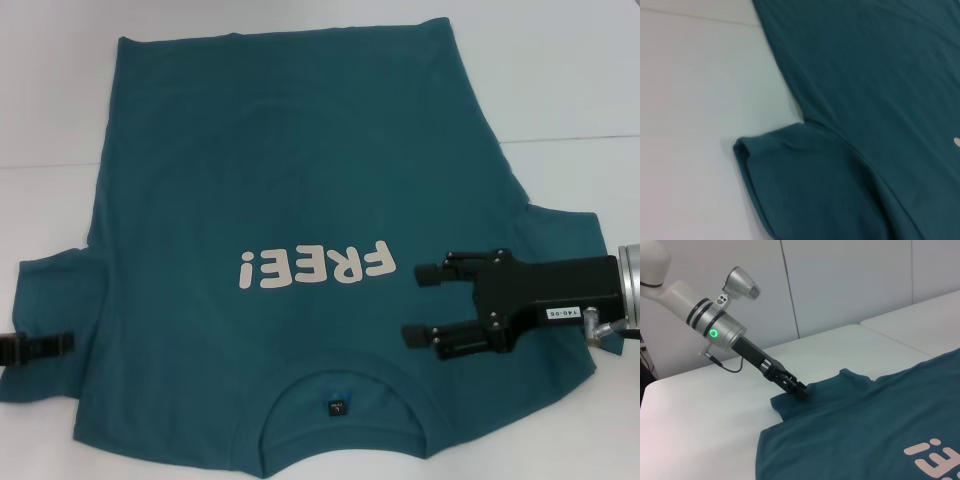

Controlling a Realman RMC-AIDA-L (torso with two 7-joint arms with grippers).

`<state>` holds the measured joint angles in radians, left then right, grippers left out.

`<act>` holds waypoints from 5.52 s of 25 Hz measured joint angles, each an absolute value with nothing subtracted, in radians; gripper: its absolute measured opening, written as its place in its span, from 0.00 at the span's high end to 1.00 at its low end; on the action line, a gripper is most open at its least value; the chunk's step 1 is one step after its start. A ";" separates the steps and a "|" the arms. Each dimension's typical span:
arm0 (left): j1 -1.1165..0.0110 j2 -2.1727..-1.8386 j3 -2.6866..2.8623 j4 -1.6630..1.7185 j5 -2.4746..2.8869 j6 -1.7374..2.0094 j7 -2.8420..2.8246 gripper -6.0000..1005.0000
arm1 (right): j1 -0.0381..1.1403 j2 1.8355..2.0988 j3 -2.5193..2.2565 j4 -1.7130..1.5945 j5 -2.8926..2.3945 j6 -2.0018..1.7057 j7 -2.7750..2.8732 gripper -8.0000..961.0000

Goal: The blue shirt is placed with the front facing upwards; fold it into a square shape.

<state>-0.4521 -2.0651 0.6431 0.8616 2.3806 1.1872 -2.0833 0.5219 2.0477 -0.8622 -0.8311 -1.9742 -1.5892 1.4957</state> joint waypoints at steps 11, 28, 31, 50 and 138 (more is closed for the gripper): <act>-0.461 -2.069 0.643 0.853 2.397 1.108 -2.070 0.26 | 0.524 2.046 -0.862 -0.831 -1.974 -1.589 1.503 0.05; -0.471 -2.072 0.654 0.847 2.434 1.081 -2.077 0.85 | 0.513 2.052 -0.862 -0.882 -1.974 -1.590 1.543 0.05; -0.473 -2.072 0.653 0.850 2.434 1.086 -2.079 0.90 | 0.512 2.053 -0.862 -0.882 -1.974 -1.590 1.546 0.05; -0.472 -2.079 0.654 0.976 2.434 1.187 -2.147 0.95 | 0.505 2.051 -0.851 -0.882 -1.967 -1.603 1.557 0.05; -0.622 -2.165 0.980 1.016 2.454 1.105 -2.509 0.90 | 0.470 2.055 -0.808 -0.948 -1.973 -1.634 1.574 0.04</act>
<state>-0.6221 -2.1647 0.9797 1.0163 2.4542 1.1045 -2.5091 0.4696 2.0547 -0.8083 -0.9480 -1.9727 -1.6336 1.5737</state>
